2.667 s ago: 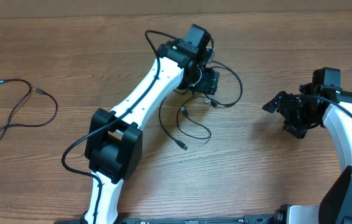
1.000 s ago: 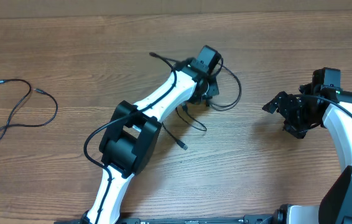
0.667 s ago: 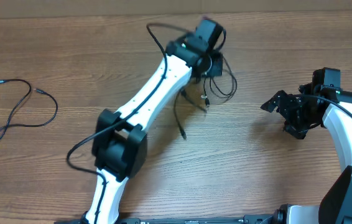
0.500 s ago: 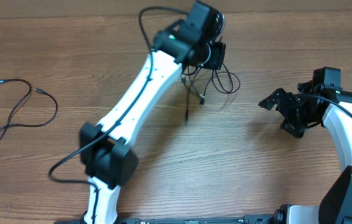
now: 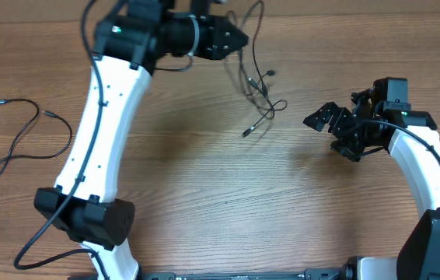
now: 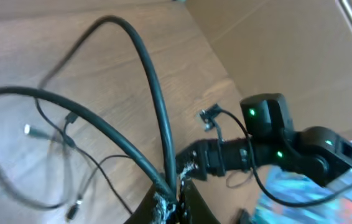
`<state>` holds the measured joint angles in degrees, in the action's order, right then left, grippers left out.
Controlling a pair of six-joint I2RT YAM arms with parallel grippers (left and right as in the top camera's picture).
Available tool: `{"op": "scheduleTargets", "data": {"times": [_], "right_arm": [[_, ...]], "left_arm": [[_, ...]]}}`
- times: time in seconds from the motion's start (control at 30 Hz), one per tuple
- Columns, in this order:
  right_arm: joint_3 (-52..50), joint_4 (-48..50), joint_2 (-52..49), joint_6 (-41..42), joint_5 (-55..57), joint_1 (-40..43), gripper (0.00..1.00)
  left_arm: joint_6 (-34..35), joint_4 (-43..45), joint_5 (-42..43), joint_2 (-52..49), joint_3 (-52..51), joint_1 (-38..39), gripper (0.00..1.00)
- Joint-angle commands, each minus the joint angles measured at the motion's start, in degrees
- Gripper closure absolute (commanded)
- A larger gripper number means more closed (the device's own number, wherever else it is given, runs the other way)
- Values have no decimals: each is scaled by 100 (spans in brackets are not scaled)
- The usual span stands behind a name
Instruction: Untangle cables
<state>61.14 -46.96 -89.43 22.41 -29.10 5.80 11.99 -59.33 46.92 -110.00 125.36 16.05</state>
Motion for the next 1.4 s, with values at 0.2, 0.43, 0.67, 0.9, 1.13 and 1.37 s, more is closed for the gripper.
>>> {"op": "scheduleTargets", "data": {"times": [0.2,0.43,0.67,0.9,1.13,1.37], "right_arm": [[107,39,26,-1097,-1309,-61,0],[107,48,26,-2299,-1989,-546,0],[107,619,26,-2721,-1987,-1222,0],[107,990,26,-2693,-1982,-1598,0],[107,570,26,-2520,-1003,-1598,5],[107,343,26,-1443,787,-1591,5]], "left_arm": [[-203,-966,-852,133,103,214,96],[-651,-984,-850,131,35,555,87],[-774,-1012,-944,125,35,573,87],[-776,-1344,-1539,125,35,573,87],[-774,-2026,-3296,-28,4,573,58],[-960,-2142,-3694,-612,-39,592,53]]}}
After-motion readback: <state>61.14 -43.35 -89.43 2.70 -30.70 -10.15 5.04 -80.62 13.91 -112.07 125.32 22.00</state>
